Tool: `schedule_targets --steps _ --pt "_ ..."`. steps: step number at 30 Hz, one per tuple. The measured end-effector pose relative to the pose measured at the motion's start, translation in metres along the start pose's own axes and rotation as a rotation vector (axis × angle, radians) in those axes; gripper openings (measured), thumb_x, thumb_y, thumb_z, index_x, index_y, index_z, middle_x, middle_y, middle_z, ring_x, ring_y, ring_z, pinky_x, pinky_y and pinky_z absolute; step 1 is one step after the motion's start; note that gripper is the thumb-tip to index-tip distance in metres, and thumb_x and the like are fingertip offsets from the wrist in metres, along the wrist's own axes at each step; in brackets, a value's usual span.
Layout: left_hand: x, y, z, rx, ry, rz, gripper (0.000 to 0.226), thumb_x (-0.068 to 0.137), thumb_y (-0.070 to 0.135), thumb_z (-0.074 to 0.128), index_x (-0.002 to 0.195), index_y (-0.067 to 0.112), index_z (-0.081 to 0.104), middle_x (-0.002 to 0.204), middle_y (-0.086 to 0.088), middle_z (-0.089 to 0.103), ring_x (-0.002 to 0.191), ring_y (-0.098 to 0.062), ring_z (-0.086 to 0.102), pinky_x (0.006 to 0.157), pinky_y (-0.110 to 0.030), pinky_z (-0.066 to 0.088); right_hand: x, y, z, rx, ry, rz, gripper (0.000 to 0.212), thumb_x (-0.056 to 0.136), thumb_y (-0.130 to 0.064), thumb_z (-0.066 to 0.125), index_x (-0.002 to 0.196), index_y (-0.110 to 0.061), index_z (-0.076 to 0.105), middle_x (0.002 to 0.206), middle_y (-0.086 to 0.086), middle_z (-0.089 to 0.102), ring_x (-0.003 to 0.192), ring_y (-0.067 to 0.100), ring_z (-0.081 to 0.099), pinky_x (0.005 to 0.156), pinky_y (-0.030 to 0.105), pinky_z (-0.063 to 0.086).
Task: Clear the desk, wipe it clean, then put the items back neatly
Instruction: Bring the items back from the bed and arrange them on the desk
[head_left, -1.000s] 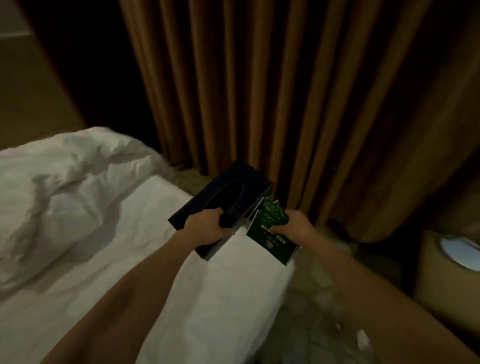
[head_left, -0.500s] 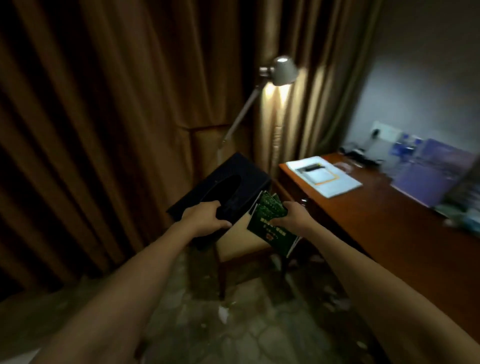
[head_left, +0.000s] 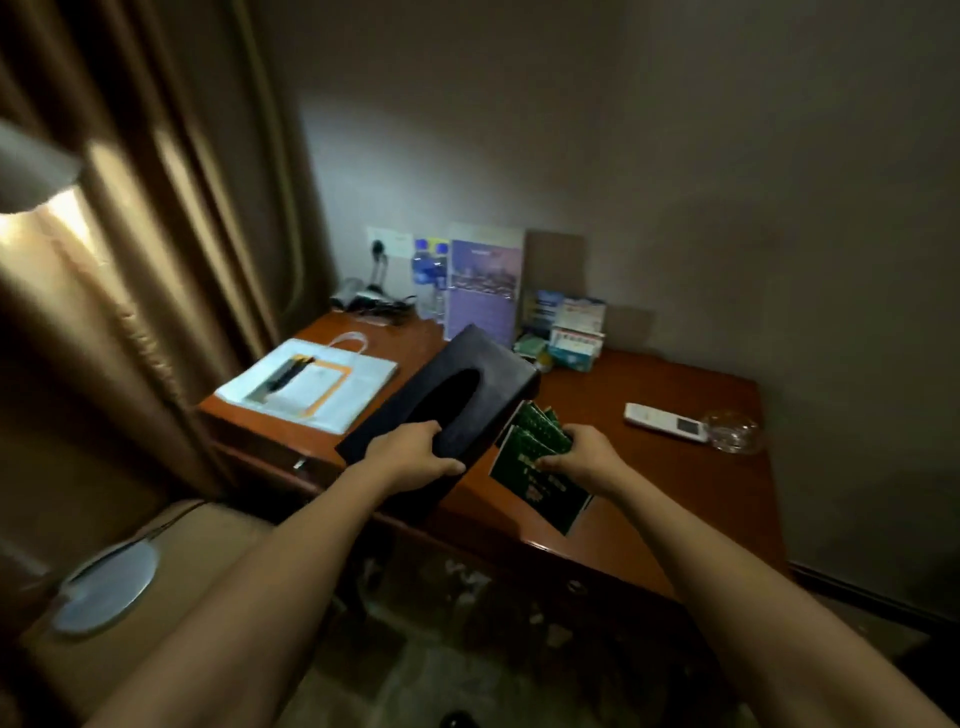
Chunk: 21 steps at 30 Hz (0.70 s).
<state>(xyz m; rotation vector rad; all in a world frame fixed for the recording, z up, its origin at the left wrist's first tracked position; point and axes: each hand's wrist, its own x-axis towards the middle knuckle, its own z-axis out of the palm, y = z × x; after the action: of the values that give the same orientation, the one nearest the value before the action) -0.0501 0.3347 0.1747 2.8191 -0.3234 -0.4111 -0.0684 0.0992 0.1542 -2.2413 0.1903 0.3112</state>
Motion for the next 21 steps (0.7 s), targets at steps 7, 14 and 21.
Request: schedule_targets --steps 7,14,21 --pt "0.160 0.041 0.016 0.133 -0.182 0.222 0.046 0.087 0.055 0.056 0.111 0.017 0.048 0.120 -0.006 0.057 0.105 -0.024 0.055 0.072 -0.036 0.041 0.083 0.053 -0.043 0.008 0.113 0.209 0.021 0.084 -0.018 0.070 0.098 -0.015 0.055 0.108 0.008 0.064 0.092 0.020 0.061 0.077 0.031 0.052" --pt "0.252 0.083 0.049 0.208 -0.325 0.333 0.072 0.087 0.054 0.057 0.142 0.013 0.034 0.144 -0.003 0.043 0.128 -0.022 0.045 0.094 -0.036 0.045 0.111 0.105 -0.059 0.015 0.064 0.435 0.029 0.083 -0.019 0.070 0.110 -0.013 0.058 0.111 0.005 0.064 0.102 0.020 0.062 0.091 0.038 0.052" --pt "0.293 0.093 0.091 0.212 -0.357 0.325 0.066 0.088 0.049 0.058 0.141 0.017 0.035 0.141 -0.001 0.047 0.127 -0.020 0.046 0.087 -0.032 0.045 0.159 0.150 -0.077 -0.086 -0.104 0.469 0.021 0.083 -0.021 0.071 0.097 -0.019 0.055 0.099 -0.002 0.058 0.091 0.014 0.056 0.077 0.027 0.047"
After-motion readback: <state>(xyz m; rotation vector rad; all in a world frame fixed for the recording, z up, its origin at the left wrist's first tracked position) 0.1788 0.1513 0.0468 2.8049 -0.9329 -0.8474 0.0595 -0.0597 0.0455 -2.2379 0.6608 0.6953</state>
